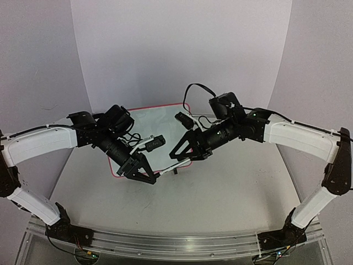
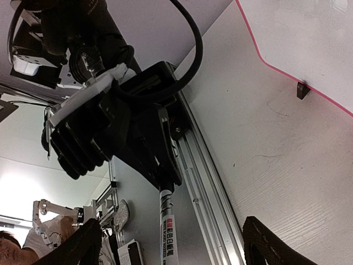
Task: Write a sentence on the whiteboard
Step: Open the whiteboard marker from the pen cap.
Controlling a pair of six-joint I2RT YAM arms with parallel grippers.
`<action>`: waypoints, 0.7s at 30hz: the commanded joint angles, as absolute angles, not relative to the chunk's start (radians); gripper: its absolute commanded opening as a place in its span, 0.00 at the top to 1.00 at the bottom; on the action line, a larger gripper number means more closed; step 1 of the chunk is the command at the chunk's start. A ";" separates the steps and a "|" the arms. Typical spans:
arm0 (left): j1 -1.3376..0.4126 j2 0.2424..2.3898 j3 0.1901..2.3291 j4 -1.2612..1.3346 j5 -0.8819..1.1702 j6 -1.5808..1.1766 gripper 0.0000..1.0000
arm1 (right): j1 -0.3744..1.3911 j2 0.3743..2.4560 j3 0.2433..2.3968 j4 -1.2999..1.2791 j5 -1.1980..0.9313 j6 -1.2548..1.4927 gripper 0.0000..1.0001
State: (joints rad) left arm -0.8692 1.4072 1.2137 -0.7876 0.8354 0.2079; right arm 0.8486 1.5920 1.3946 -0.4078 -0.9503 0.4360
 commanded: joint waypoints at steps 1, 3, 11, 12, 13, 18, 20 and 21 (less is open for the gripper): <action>-0.867 1.426 1.255 -0.785 0.861 0.231 1.00 | 0.850 1.615 1.401 -0.400 -1.032 0.411 0.21; -0.867 1.427 1.252 -0.772 0.856 0.222 1.00 | 0.851 1.624 1.399 -0.400 -1.043 0.411 0.22; -0.865 1.430 1.231 -0.697 0.823 0.161 1.00 | 0.878 1.658 1.407 -0.399 -1.052 0.411 0.28; -0.864 1.428 1.226 -0.686 0.824 0.154 1.00 | 0.883 1.662 1.409 -0.399 -1.053 0.411 0.28; -0.864 1.427 1.223 -0.677 0.826 0.149 1.00 | 0.887 1.665 1.411 -0.399 -1.053 0.410 0.29; -0.863 1.448 1.223 -0.693 0.833 0.156 1.00 | 0.900 1.679 1.425 -0.397 -1.046 0.414 0.35; -0.862 1.451 1.222 -0.697 0.837 0.161 1.00 | 0.903 1.683 1.427 -0.397 -1.047 0.415 0.37; -0.862 1.452 1.221 -0.698 0.837 0.161 1.00 | 0.905 1.685 1.429 -0.397 -1.046 0.416 0.38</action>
